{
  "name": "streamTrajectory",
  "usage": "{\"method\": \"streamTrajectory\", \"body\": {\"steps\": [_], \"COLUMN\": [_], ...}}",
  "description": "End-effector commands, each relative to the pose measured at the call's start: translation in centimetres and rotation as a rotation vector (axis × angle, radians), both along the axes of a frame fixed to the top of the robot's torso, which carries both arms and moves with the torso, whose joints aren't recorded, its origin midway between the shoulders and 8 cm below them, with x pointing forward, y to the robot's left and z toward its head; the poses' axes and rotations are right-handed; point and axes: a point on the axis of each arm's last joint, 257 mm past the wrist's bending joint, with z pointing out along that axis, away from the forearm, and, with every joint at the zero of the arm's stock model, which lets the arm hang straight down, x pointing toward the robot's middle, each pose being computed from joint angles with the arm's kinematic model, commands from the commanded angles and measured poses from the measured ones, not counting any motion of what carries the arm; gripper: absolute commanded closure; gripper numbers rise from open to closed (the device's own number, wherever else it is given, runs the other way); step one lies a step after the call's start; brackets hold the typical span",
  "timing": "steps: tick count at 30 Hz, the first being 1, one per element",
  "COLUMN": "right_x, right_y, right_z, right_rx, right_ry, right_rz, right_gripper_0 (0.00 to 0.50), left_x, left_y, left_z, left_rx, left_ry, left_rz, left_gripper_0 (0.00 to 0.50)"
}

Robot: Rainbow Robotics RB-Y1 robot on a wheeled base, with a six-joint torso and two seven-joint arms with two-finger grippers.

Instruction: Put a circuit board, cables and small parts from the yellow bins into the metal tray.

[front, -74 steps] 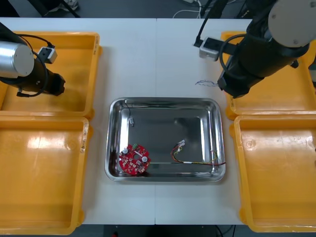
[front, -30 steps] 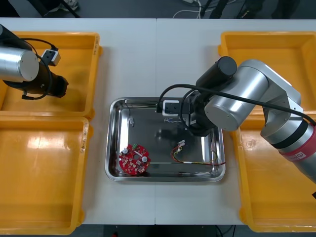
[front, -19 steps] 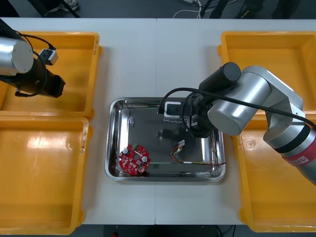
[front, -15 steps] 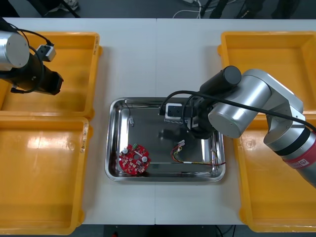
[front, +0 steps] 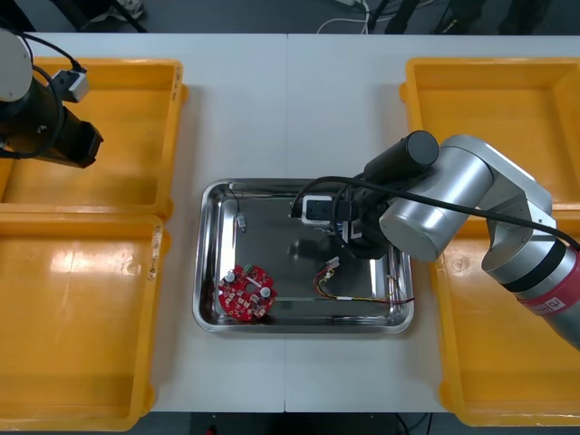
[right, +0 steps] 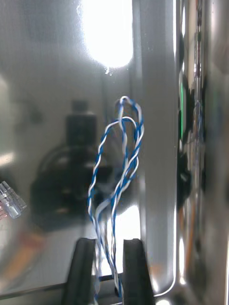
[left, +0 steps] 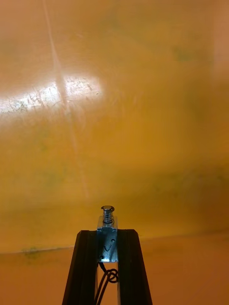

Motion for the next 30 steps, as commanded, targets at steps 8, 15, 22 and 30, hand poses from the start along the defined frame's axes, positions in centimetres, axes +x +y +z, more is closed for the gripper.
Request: {"method": "streamTrajectory", "body": {"steps": [8,15,22,30], "right_x": [0.4,0.3,0.2,-0.7], "right_y": [0.1,-0.7,-1.9,-4.2], "right_z": [1.3,3.6,6.9,10.3], "right_rx": [-0.009,-0.014,-0.034,0.007], "right_ry": [-0.046,0.013,0.065,0.154], "right_rz": [0.022,-0.035,-0.104,-0.188], "right_gripper_0": [0.0,0.0,0.0,0.0], "left_x": [-0.9,-1.1,-1.2,-1.4], "left_y": [-1.6,-4.1,-6.2,-9.4], "left_z": [6.0,6.5,6.6,6.5], "left_rx": [0.049,0.0,-0.027,-0.057], "left_ry": [-0.06,-0.084,-0.102,-0.124], "left_rz": [-0.065,-0.044,-0.03,-0.006], "left_gripper_0": [0.5,0.5,0.5,0.5]}}
